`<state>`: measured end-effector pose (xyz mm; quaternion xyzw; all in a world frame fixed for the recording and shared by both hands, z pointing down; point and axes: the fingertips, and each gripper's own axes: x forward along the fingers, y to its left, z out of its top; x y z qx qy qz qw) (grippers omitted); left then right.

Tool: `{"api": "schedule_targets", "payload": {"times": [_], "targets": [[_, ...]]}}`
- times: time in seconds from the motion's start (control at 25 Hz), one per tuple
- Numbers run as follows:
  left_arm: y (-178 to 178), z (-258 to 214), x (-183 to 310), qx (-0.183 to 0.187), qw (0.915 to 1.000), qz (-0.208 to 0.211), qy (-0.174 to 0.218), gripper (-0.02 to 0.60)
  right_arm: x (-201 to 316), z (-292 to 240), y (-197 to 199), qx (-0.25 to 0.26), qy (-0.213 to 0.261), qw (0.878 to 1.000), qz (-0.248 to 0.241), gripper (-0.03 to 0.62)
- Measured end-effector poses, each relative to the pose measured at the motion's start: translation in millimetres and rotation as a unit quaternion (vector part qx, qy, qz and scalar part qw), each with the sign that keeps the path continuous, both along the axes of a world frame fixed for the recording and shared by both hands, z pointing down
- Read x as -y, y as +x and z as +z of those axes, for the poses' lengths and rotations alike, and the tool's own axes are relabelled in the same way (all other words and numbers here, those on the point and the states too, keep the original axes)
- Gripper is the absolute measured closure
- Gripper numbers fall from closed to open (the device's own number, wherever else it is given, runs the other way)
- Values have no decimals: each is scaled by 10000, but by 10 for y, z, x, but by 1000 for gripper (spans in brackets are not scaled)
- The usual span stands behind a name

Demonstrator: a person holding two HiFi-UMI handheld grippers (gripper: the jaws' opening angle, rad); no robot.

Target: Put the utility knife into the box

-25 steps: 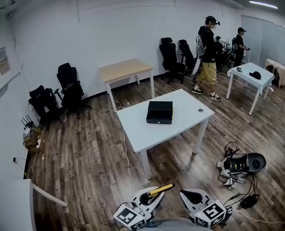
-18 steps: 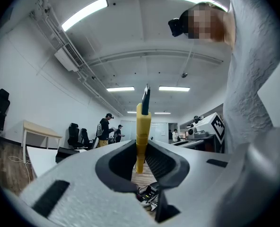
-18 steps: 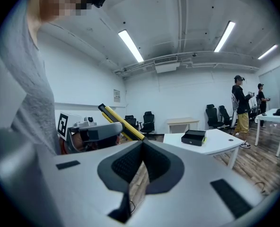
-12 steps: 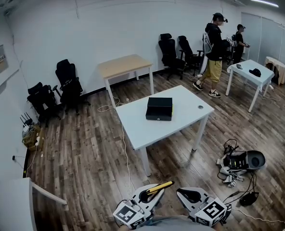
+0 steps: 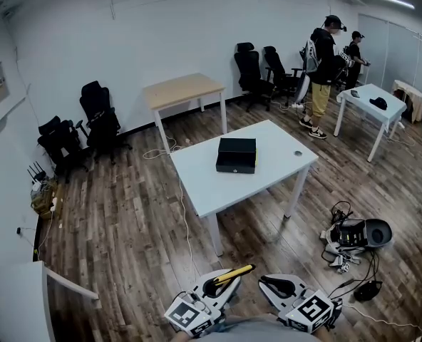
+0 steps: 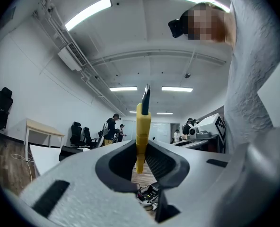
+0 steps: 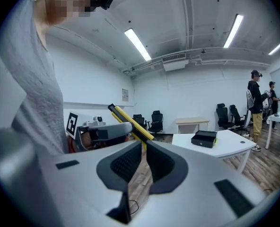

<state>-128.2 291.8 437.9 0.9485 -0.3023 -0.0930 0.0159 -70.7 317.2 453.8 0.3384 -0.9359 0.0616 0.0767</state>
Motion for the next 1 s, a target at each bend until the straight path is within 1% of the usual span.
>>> {"api": "schedule_targets", "payload": {"times": [0.32,0.48,0.56,0.72,0.84,1.0], "targets": [[-78,77,99,70,9999,-43,-114,515,138,55,-13,9,-36,10000,45,562],[-37,89,184,127,9999,5,-58,515,237,78,52,51,22,9999,98,562],[-13,90,253,100,9999,11,-101,515,318,122,98,38,9,9999,118,562],[20,163,478,110,9997,-50,-235,515,592,216,176,33,-112,9998,157,562],[78,211,706,161,9994,-88,-285,515,873,188,225,75,-66,9999,101,562],[174,191,1127,158,9994,-144,-286,515,1314,106,328,175,1,9998,68,562]]}}
